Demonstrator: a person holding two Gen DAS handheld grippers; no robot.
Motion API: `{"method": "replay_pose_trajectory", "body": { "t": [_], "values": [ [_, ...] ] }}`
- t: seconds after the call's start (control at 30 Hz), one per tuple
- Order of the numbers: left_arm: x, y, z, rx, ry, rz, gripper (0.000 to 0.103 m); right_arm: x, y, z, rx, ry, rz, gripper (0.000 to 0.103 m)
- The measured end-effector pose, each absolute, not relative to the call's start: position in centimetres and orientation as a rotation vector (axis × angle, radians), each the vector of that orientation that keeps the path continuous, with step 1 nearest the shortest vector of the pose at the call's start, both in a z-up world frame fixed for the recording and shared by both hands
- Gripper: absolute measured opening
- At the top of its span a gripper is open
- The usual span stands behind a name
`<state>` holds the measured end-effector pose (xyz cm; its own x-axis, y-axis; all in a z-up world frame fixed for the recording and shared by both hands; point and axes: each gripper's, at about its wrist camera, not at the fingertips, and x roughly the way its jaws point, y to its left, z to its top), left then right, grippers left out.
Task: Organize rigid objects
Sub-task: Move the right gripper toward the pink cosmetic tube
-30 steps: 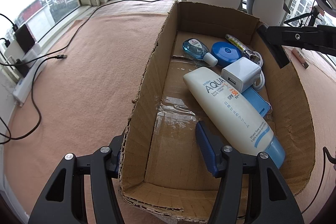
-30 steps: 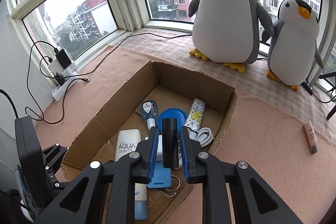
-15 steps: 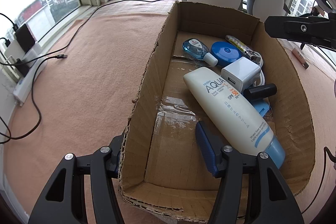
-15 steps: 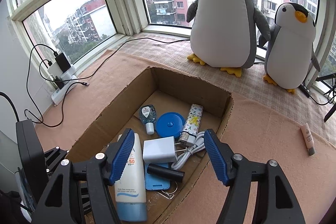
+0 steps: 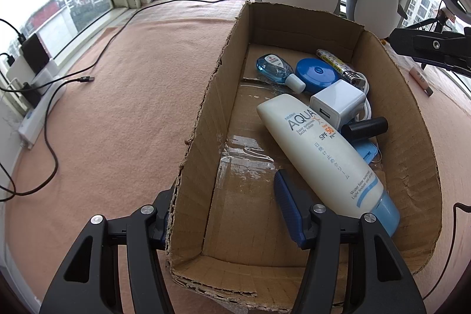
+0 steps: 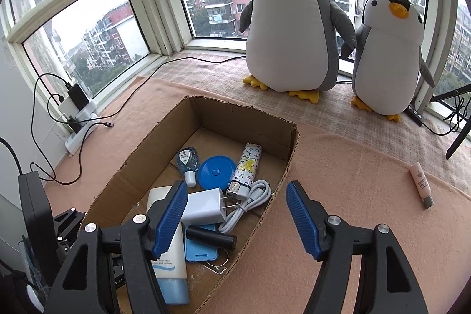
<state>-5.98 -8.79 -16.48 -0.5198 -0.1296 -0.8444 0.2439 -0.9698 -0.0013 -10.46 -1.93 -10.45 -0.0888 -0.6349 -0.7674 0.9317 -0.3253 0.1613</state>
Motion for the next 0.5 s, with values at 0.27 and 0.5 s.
{"method": "replay_pose_trajectory", "body": {
  "t": [0.27,0.5],
  "values": [
    [-6.0,-8.8,-16.5,1.407,0.175,-2.56,0.06,-12.3,-0.7,-10.3,0.935,0.444,-1.753,0.066],
    [-6.0,-8.8,-16.5,1.408,0.171,-2.56,0.06,-14.7,1.0,-10.5,0.94,0.448,-1.833,0.066]
  ]
}}
